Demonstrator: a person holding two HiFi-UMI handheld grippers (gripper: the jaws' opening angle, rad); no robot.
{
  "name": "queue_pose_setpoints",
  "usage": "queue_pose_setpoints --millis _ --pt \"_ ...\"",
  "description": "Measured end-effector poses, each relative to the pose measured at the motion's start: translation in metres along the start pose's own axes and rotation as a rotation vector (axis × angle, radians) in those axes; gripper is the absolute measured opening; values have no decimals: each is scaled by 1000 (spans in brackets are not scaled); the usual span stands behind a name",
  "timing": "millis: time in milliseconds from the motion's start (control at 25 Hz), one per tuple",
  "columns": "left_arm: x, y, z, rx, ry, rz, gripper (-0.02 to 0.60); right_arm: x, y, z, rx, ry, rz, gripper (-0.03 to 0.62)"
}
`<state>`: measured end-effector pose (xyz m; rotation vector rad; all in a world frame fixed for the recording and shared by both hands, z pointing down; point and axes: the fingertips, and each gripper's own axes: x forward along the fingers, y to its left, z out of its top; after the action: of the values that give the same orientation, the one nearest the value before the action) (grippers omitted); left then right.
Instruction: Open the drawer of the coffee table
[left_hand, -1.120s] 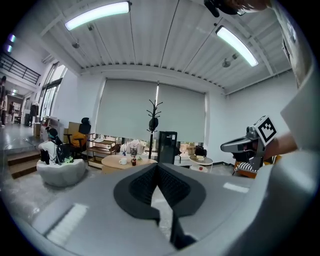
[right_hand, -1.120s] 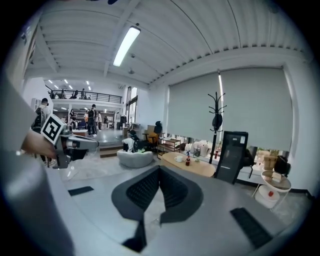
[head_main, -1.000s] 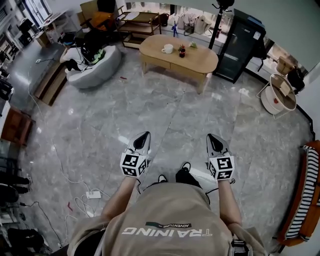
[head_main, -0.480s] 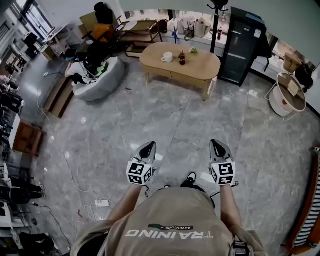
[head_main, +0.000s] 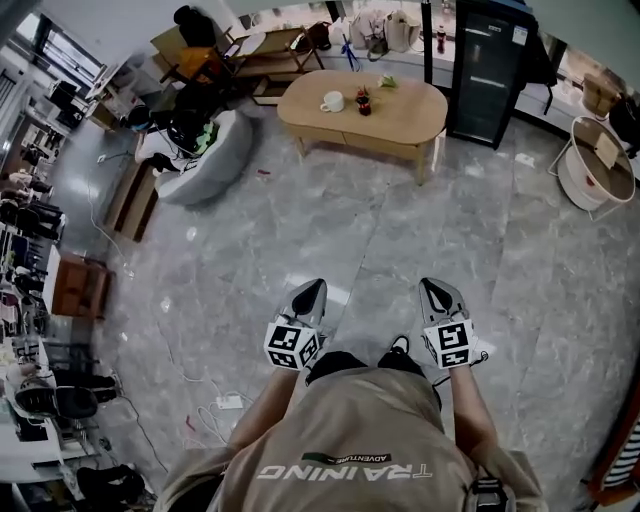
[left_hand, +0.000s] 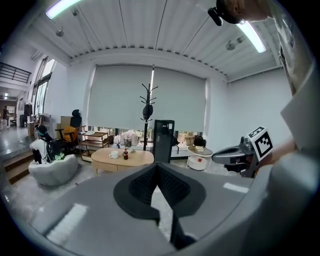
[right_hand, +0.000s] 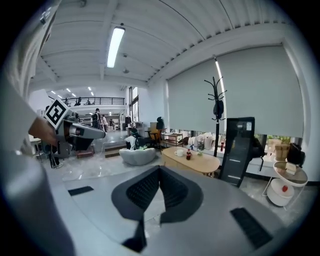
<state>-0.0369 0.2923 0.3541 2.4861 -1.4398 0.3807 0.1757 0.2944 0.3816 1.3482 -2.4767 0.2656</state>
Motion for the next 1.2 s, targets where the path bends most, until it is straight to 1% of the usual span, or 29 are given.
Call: queue_pose_setpoints --millis 200,320,400,480,640,800,880,1080,1120,1200 --pt "10 13 -2 -15 7 25 -9 22 9 10 -55 1 82 5" --pt "16 24 -8 -39 13 20 -9 36 11 18 -60 10 89 5" --pt "22 33 -11 -64 4 7 -9 43 13 22 -65 15 80 5" --pt "30 44 -7 -71 -14 -2 -9 52 12 29 -63 10 66 5" --pt "42 74 5 -28 -28 -28 -9 72 17 41 -32 9 28 5" --pt "50 105 -2 -42 -24 -70 -9 95 24 50 58 15 15 5" --pt "53 120 -3 -39 -19 -81 -9 108 25 57 84 16 6 5" --pt "59 151 -2 -48 -14 -114 -9 131 26 65 78 36 -54 5" --pt "59 156 -1 -43 -17 -123 -9 134 28 66 71 41 -62 5" --pt "60 166 -2 -6 -20 -136 -9 141 32 67 56 49 -73 5"
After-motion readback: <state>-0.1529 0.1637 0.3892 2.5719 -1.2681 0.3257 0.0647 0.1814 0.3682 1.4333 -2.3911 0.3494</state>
